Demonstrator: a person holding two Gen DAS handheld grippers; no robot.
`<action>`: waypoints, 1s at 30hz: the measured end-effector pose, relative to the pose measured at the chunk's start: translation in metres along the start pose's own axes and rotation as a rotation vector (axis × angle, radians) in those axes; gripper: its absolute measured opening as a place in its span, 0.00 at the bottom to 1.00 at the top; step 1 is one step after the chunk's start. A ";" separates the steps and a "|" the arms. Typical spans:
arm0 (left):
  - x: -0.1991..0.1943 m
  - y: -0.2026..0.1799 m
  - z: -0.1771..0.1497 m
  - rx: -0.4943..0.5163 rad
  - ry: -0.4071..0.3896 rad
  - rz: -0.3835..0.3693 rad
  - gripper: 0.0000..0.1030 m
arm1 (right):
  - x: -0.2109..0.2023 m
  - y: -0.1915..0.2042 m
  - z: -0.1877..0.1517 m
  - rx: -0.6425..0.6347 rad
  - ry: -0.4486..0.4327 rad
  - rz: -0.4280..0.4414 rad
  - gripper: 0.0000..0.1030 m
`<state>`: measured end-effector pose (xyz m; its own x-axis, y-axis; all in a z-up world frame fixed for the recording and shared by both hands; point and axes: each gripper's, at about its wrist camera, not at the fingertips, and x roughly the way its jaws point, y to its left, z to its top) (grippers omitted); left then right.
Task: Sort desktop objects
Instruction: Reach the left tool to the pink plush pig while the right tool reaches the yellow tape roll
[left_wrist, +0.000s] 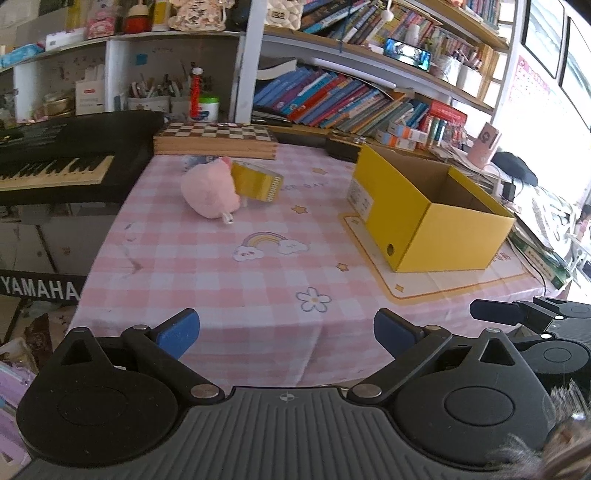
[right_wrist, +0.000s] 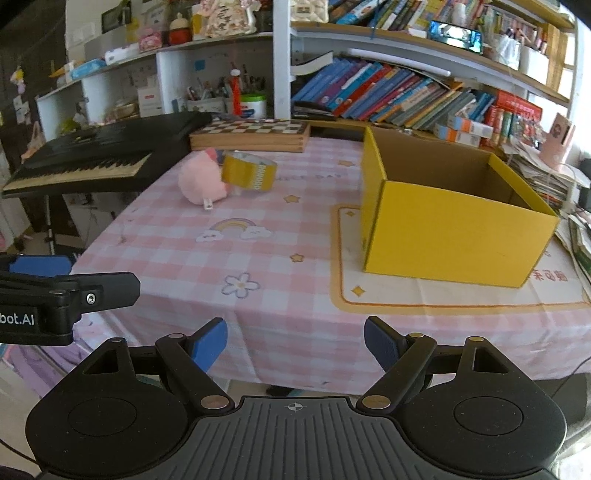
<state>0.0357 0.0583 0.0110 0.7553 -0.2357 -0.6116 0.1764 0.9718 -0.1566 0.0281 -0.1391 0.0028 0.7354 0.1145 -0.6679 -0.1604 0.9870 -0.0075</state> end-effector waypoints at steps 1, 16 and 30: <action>-0.001 0.002 0.000 -0.004 -0.003 0.005 0.99 | 0.000 0.002 0.001 -0.005 -0.002 0.005 0.81; -0.003 0.015 0.002 -0.033 -0.027 0.051 0.99 | 0.011 0.016 0.011 -0.047 -0.016 0.052 0.81; 0.026 0.031 0.025 -0.067 -0.024 0.104 0.99 | 0.048 0.020 0.041 -0.090 -0.010 0.104 0.81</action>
<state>0.0763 0.0827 0.0098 0.7824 -0.1326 -0.6085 0.0546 0.9879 -0.1450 0.0874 -0.1087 0.0014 0.7180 0.2170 -0.6613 -0.2939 0.9558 -0.0055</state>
